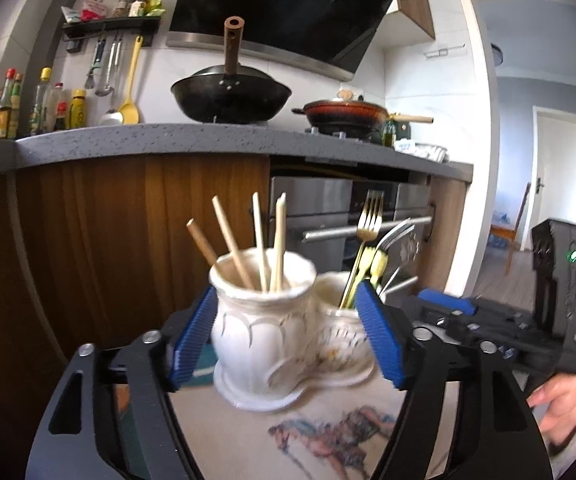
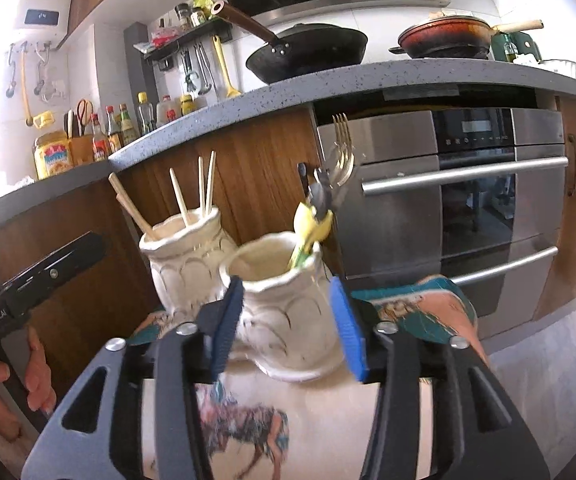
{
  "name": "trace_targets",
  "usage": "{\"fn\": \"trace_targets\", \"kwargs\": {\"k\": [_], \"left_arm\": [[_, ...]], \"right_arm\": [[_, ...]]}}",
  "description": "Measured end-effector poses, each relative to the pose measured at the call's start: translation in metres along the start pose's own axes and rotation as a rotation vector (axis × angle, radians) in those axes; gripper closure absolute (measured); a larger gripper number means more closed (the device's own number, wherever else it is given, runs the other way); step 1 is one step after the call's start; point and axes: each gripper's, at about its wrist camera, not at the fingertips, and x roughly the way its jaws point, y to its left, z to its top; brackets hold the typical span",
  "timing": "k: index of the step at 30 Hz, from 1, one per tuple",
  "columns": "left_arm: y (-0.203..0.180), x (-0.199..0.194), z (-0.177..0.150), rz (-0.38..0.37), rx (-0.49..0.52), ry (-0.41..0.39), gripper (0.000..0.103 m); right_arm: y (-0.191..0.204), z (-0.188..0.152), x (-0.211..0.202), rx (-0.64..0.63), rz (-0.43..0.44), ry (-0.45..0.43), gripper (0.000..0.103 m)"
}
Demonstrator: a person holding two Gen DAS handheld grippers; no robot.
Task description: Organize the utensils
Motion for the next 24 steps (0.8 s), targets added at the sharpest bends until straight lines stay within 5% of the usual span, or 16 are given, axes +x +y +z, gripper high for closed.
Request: {"fn": "trace_targets", "kwargs": {"k": [6, 17, 24], "left_arm": [[-0.002, -0.014, -0.021, 0.058, -0.003, 0.026, 0.010], [-0.007, -0.030, -0.050, 0.137, 0.016, 0.046, 0.005], [-0.013, -0.029, -0.062, 0.168, 0.047, 0.064, 0.005]], "right_arm": [[0.008, -0.010, -0.016, -0.081, -0.042, 0.003, 0.026], [0.024, -0.028, -0.024, -0.186, -0.090, 0.005, 0.006], [0.027, -0.035, -0.025, -0.224, -0.115, -0.013, 0.005]]}}
